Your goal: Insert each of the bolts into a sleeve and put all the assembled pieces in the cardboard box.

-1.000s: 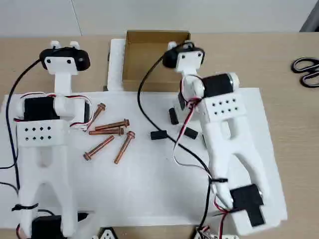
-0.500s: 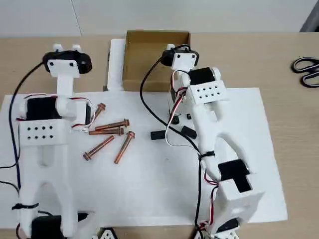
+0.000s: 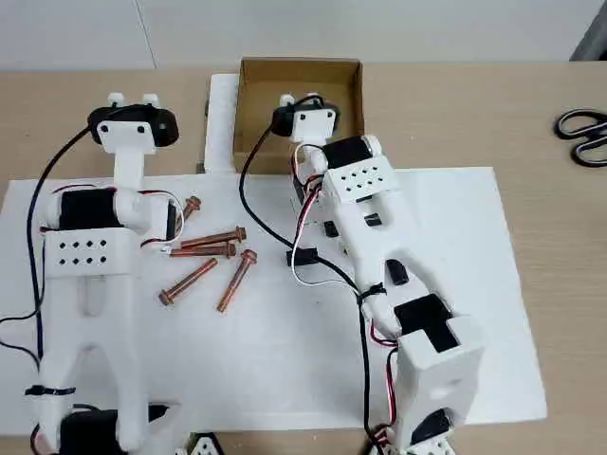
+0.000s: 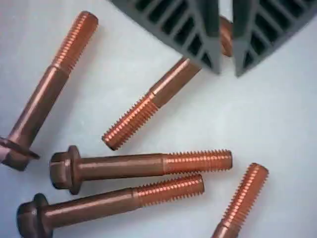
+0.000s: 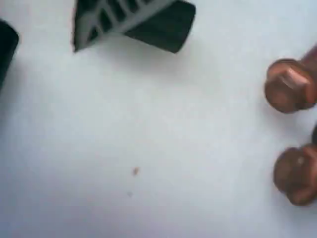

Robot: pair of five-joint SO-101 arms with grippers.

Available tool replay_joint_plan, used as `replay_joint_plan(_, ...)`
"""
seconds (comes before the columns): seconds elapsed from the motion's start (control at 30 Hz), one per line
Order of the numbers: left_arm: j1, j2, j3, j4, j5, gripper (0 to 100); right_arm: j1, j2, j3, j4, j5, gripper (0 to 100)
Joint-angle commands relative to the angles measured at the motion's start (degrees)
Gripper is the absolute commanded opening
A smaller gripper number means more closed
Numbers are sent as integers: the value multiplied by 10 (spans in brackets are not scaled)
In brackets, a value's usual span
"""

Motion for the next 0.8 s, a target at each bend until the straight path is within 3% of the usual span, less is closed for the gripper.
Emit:
replay_joint_plan(0.0, 0, -2, -2, -11, -1, 6, 4, -4, -28, -26, -2, 201)
replay_joint_plan(0.77, -1, -2, 25, -11, -1, 6, 33, 136, -52, -66, 11, 201)
